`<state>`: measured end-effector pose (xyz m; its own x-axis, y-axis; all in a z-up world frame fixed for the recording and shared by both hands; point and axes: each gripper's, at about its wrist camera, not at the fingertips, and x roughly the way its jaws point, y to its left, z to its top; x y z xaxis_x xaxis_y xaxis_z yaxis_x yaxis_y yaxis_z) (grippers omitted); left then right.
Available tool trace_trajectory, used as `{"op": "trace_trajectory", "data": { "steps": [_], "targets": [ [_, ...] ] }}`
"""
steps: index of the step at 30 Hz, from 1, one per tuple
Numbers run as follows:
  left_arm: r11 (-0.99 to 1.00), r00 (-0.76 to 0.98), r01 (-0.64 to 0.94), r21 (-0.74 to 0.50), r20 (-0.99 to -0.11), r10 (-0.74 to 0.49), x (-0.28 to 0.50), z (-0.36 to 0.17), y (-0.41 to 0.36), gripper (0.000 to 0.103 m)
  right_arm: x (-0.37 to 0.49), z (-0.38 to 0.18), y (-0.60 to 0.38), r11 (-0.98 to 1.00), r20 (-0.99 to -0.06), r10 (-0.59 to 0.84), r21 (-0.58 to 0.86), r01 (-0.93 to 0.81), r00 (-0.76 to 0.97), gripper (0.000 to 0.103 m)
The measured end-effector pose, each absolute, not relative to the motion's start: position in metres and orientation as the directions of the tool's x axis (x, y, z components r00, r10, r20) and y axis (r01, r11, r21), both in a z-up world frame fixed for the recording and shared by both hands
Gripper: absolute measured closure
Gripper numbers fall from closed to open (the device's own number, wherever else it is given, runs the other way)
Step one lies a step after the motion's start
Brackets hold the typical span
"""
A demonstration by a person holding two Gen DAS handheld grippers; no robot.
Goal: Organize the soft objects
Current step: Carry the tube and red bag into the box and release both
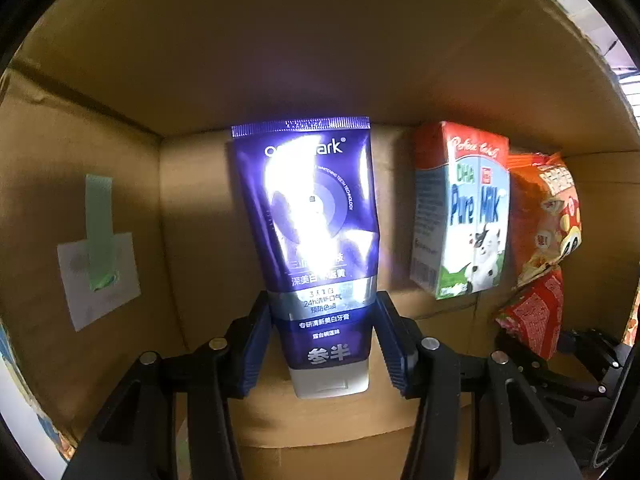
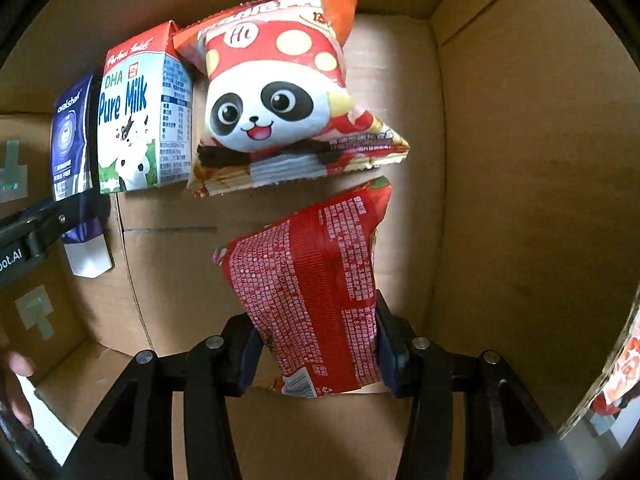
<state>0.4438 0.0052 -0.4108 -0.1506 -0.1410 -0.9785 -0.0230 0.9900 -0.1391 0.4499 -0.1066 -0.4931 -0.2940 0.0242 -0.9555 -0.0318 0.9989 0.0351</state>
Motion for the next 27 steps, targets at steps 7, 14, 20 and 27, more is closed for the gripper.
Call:
{"op": "trace_trajectory", "data": {
  "steps": [7, 14, 20, 27],
  "targets": [
    [0.988, -0.181, -0.033, -0.152, -0.971, -0.156, 0.447, -0.404, 0.002, 0.048, 0.449, -0.487, -0.102, 0.998, -0.956, 0.016, 0.033, -0.052, -0.293, 0.038],
    [0.985, -0.146, -0.026, -0.171, -0.974, -0.173, 0.447, -0.374, -0.006, 0.031, 0.453, -0.458, -0.103, 0.998, -0.963, 0.027, 0.039, -0.042, -0.268, 0.030],
    [0.983, -0.065, -0.049, -0.178, -0.981, -0.181, 0.425, -0.348, -0.009, 0.010, 0.441, -0.431, -0.098, 0.998, -0.973, 0.060, 0.065, -0.015, -0.225, 0.001],
    [0.979, 0.070, -0.077, -0.189, -0.980, -0.184, 0.385, -0.308, 0.001, 0.004, 0.417, -0.391, -0.107, 0.996, -0.988, 0.085, 0.085, 0.008, -0.128, 0.000]
  ]
}}
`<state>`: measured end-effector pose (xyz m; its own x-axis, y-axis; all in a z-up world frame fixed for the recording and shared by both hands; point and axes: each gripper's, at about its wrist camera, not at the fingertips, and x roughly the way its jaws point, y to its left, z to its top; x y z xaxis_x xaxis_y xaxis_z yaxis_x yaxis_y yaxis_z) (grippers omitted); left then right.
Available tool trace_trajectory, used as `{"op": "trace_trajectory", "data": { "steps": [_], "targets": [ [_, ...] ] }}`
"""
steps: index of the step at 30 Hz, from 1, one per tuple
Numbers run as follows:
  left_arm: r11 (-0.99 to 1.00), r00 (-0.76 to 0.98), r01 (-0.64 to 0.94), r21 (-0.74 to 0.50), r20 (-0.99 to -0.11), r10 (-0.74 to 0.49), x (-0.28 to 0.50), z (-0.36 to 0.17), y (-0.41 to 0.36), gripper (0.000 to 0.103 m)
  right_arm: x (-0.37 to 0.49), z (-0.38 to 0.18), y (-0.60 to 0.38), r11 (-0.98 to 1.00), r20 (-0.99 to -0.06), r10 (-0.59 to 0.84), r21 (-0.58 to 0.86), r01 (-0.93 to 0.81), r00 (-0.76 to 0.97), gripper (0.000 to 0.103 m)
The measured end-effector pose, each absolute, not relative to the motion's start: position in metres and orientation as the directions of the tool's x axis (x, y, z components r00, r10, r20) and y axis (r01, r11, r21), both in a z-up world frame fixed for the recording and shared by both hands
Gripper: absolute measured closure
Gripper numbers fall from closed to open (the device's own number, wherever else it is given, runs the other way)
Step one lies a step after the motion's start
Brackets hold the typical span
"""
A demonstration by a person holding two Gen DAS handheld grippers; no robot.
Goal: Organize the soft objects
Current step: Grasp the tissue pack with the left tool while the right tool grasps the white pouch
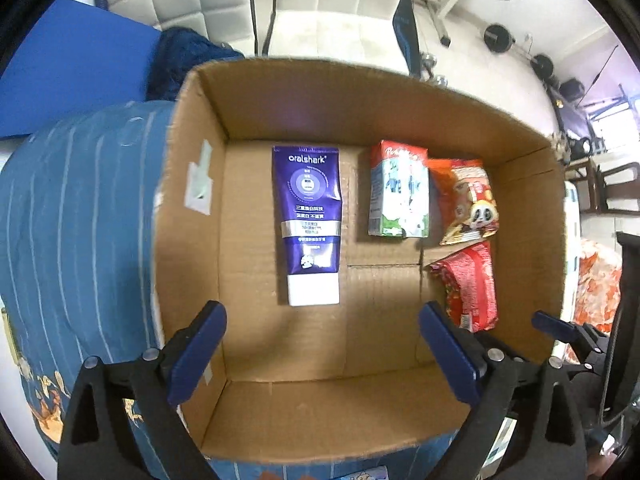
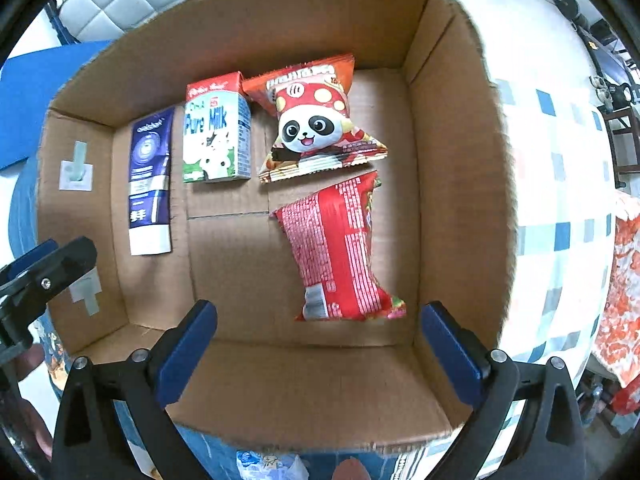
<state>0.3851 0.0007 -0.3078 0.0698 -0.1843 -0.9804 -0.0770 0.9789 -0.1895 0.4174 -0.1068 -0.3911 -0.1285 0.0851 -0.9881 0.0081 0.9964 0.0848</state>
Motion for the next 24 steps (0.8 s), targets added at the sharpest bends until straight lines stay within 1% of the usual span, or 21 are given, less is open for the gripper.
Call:
{"op": "trace_trajectory", "data": {
  "steps": [4, 10, 24],
  "targets": [
    [0.978, 0.153, -0.087, -0.190, -0.973, -0.175, 0.364, -0.285, 0.017, 0.004, 0.404, -0.376, -0.110, 0.997, -0.994, 0.081, 0.082, -0.008, -0.078, 0.000],
    [0.978, 0.238, -0.078, -0.195, -0.956, -0.172, 0.326, -0.256, 0.020, 0.004, 0.376, -0.334, -0.114, 0.997, -0.998, 0.063, 0.062, -0.052, 0.023, 0.000],
    [0.989, 0.386, -0.006, -0.145, -0.913, -0.131, 0.265, -0.187, 0.019, 0.004, 0.298, -0.246, -0.117, 0.998, -0.974, 0.060, 0.055, -0.031, 0.218, 0.000]
  ]
}}
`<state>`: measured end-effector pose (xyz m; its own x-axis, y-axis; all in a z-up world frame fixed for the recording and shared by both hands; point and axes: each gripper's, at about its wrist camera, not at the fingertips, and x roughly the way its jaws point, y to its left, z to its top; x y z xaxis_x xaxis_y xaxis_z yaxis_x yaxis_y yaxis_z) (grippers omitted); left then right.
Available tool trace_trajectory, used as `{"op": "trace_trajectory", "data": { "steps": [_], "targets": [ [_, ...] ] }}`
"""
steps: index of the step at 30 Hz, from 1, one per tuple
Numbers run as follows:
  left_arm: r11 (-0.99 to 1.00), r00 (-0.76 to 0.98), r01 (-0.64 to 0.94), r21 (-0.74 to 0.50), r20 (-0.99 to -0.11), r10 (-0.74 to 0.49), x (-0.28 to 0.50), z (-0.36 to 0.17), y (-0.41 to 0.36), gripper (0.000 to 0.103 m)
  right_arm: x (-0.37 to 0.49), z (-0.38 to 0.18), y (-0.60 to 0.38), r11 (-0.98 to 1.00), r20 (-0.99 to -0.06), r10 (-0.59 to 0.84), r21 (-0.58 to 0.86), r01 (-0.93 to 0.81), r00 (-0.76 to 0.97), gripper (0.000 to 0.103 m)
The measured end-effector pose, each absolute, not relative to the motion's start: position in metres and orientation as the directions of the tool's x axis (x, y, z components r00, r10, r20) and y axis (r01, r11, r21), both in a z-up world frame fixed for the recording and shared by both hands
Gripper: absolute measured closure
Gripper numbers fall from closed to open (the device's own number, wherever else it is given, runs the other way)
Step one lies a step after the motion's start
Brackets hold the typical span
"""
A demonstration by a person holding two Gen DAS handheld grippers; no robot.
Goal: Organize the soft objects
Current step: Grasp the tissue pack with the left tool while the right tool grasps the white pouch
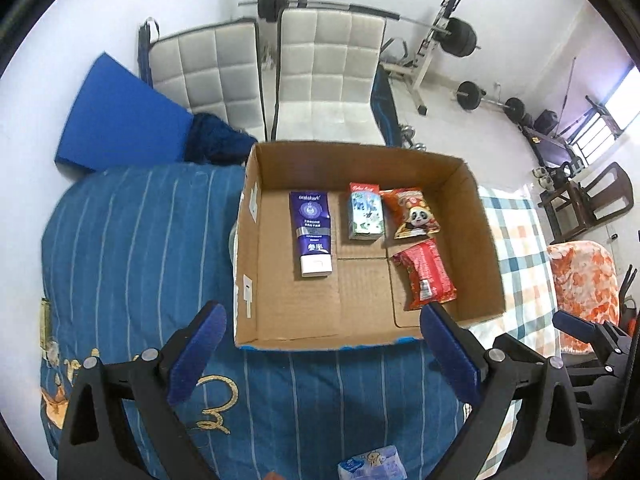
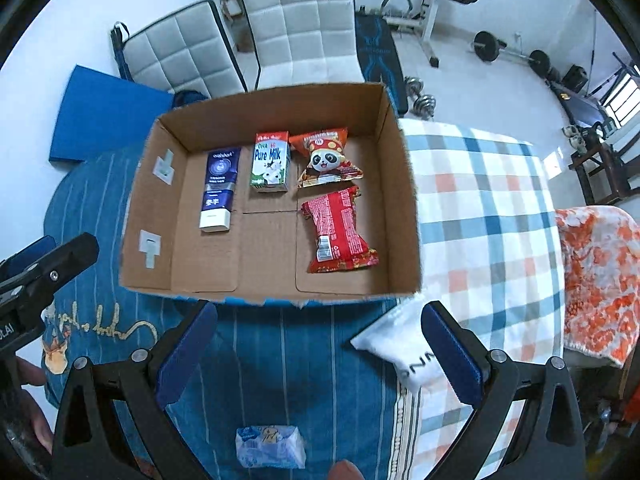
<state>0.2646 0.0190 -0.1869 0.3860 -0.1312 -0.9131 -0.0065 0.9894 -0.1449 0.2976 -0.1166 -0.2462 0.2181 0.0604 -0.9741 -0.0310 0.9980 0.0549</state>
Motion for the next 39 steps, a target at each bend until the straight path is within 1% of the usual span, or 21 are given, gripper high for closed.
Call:
{"op": "trace_trajectory", "data": {
  "steps": [6, 9, 12, 14, 17, 18, 20, 22, 24, 27, 30, 32, 33, 35, 37, 39],
  "targets": [
    [0.989, 0.419, 0.052, -0.139, -0.896, -0.148, 0.228, -0.164, 0.001, 0.004, 0.256, -0.217, -0.128, 0.996, -0.954, 0.087, 0.089, -0.008, 0.285, 0.000],
    [0.989, 0.406, 0.070, -0.129, -0.902, -0.147, 0.208, -0.162, -0.015, 0.004, 0.229, -0.210, -0.150, 0.986, -0.932, 0.161, 0.166, -0.010, 0.326, 0.000],
    [0.987, 0.387, 0.081, -0.139, -0.908, -0.159, 0.192, -0.166, -0.039, 0.004, 0.209, -0.216, -0.179, 0.981, -0.937, 0.186, 0.194, -0.002, 0.295, 0.000],
    [0.992, 0.379, 0.073, -0.098, -0.918, -0.119, 0.183, -0.174, -0.057, 0.003, 0.200, -0.225, -0.203, 0.981, -0.947, 0.187, 0.191, -0.009, 0.261, 0.000],
    [0.999, 0.362, 0.047, -0.006, -0.932, -0.023, 0.172, -0.200, -0.082, 0.004, 0.197, -0.257, -0.239, 0.994, -0.977, 0.110, 0.104, -0.045, 0.182, 0.000],
    [0.999, 0.343, 0.039, -0.021, -0.939, -0.033, 0.170, -0.212, -0.088, 0.003, 0.201, -0.275, -0.251, 0.996, -0.988, 0.067, 0.058, -0.072, 0.139, 0.000],
    [0.998, 0.291, 0.013, -0.056, -0.955, -0.057, 0.167, -0.234, -0.094, 0.003, 0.208, -0.294, -0.262, 0.993, -0.994, 0.034, 0.022, -0.114, 0.105, 0.000],
    [0.993, 0.221, -0.023, -0.114, -0.969, -0.107, 0.166, -0.258, -0.097, 0.003, 0.221, -0.322, -0.270, 0.986, -0.998, 0.003, -0.008, -0.169, 0.063, 0.000],
    [0.990, 0.178, -0.051, -0.131, -0.977, -0.120, 0.162, -0.276, -0.101, 0.003, 0.233, -0.346, -0.273, 0.977, -1.000, 0.001, -0.005, -0.214, 0.026, 0.000],
    [0.995, 0.142, -0.072, -0.074, -0.988, -0.063, 0.152, -0.296, -0.105, 0.003, 0.256, -0.388, -0.270, 0.966, -0.999, -0.001, 0.011, -0.257, -0.050, 0.000],
    [0.988, 0.075, -0.149, -0.043, -0.997, -0.032, 0.140, -0.320, -0.095, 0.003, 0.269, -0.416, -0.259, 0.955, -0.994, 0.006, 0.036, -0.295, -0.105, 0.000],
    [0.972, 0.033, -0.227, -0.068, -0.998, -0.062, 0.131, -0.336, -0.082, 0.002, 0.276, -0.434, -0.252, 0.947, -0.985, 0.058, 0.106, -0.303, -0.163, 0.000],
    [0.955, 0.008, -0.285, -0.087, -0.996, -0.089, 0.124, -0.347, -0.074, 0.001, 0.279, -0.440, -0.249, 0.947, -0.981, 0.070, 0.123, -0.296, -0.183, 0.000],
    [0.922, -0.027, -0.372, -0.107, -0.992, -0.126, 0.113, -0.362, -0.063, 0.001, 0.282, -0.445, -0.243, 0.944, -0.978, 0.071, 0.129, -0.303, -0.195, 0.000],
    [0.905, -0.059, -0.412, -0.106, -0.988, -0.143, 0.102, -0.376, -0.059, 0.001, 0.284, -0.452, -0.238, 0.938, -0.973, 0.069, 0.138, -0.318, -0.219, 0.000],
    [0.906, -0.097, -0.413, -0.097, -0.984, -0.150, 0.093, -0.388, -0.061, 0.001, 0.283, -0.460, -0.234, 0.936, -0.968, 0.042, 0.125, -0.330, -0.247, 0.000]
  ]
}}
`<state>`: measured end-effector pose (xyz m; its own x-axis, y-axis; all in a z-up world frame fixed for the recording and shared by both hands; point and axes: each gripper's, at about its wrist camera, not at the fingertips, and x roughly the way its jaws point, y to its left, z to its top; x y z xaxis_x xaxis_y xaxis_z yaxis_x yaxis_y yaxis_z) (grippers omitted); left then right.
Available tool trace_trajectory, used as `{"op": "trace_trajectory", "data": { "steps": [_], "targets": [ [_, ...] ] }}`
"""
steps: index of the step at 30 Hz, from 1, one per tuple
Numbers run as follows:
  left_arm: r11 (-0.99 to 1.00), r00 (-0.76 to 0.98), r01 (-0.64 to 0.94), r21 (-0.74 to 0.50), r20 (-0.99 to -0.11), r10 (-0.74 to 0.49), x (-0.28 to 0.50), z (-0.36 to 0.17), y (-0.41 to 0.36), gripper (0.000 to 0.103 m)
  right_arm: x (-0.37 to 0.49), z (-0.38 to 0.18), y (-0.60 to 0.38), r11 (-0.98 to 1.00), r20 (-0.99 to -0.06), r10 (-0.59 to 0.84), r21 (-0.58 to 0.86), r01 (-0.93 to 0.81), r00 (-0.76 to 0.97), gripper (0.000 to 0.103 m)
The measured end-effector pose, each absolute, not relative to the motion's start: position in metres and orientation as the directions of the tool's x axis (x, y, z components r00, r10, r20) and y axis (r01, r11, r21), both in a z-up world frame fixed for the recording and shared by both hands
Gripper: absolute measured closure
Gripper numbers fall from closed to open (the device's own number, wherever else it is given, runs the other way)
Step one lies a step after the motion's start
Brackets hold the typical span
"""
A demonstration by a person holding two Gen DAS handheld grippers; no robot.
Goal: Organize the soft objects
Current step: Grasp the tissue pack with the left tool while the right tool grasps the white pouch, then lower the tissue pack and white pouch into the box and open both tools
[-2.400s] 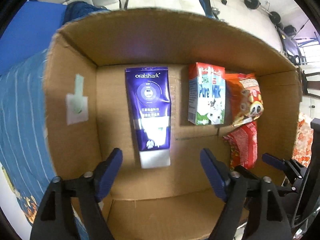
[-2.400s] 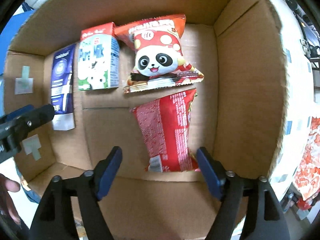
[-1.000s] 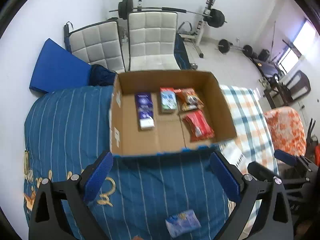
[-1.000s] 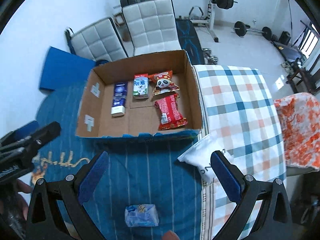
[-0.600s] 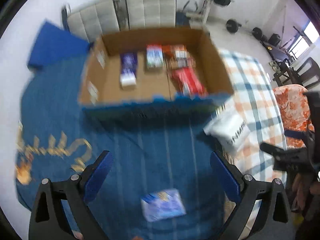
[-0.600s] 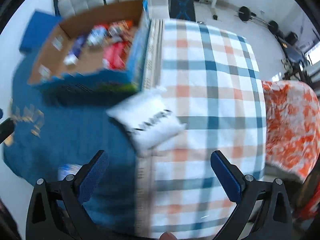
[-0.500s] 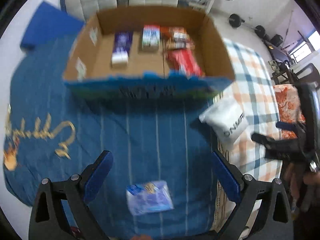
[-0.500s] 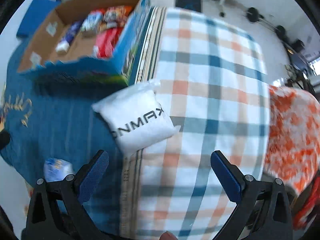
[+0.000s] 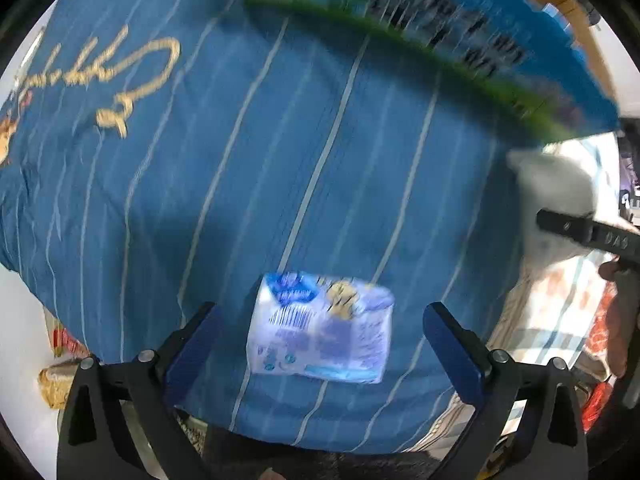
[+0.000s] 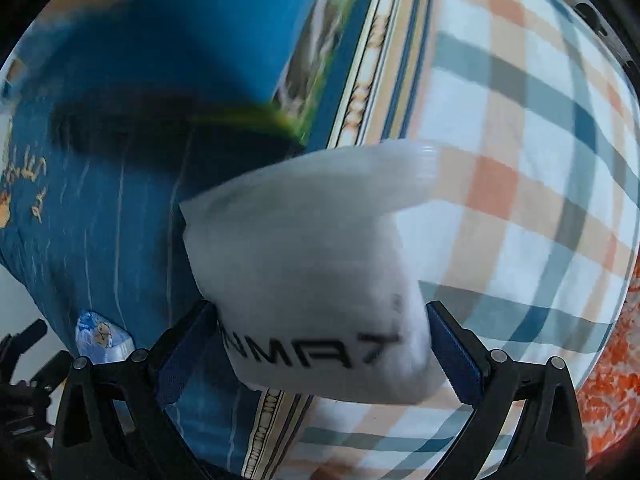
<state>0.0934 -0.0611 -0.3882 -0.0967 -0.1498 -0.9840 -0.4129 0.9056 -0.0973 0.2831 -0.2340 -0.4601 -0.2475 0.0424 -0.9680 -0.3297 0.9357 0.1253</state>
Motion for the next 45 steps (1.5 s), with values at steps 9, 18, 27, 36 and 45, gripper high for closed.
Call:
{"op": "trace_trajectory", "data": {
  "steps": [9, 18, 27, 36, 45],
  "targets": [
    [0.796, -0.193, -0.591, -0.133, -0.934, -0.300, 0.058, -0.445, -0.054, 0.001, 0.275, -0.471, -0.246, 0.942, -0.981, 0.014, 0.078, -0.327, -0.194, 0.019],
    [0.790, -0.188, -0.598, -0.136, -0.934, -0.303, 0.058, -0.461, -0.059, 0.001, 0.240, -0.471, -0.278, 0.950, -0.962, 0.121, 0.184, -0.254, -0.246, 0.026],
    [0.807, -0.129, -0.559, -0.192, -0.941, -0.313, 0.080, -0.451, -0.060, 0.011, 0.207, -0.471, -0.297, 0.953, -0.950, 0.167, 0.224, -0.206, -0.264, 0.026],
    [0.844, -0.063, -0.496, -0.203, -0.961, -0.268, 0.098, -0.427, -0.058, 0.018, 0.196, -0.461, -0.283, 0.946, -0.957, 0.153, 0.214, -0.244, -0.247, 0.026],
    [0.858, 0.047, -0.459, -0.230, -0.971, -0.235, 0.095, -0.376, -0.055, 0.018, 0.187, -0.427, -0.295, 0.945, -0.962, 0.195, 0.237, -0.226, -0.192, 0.027]
  ]
}}
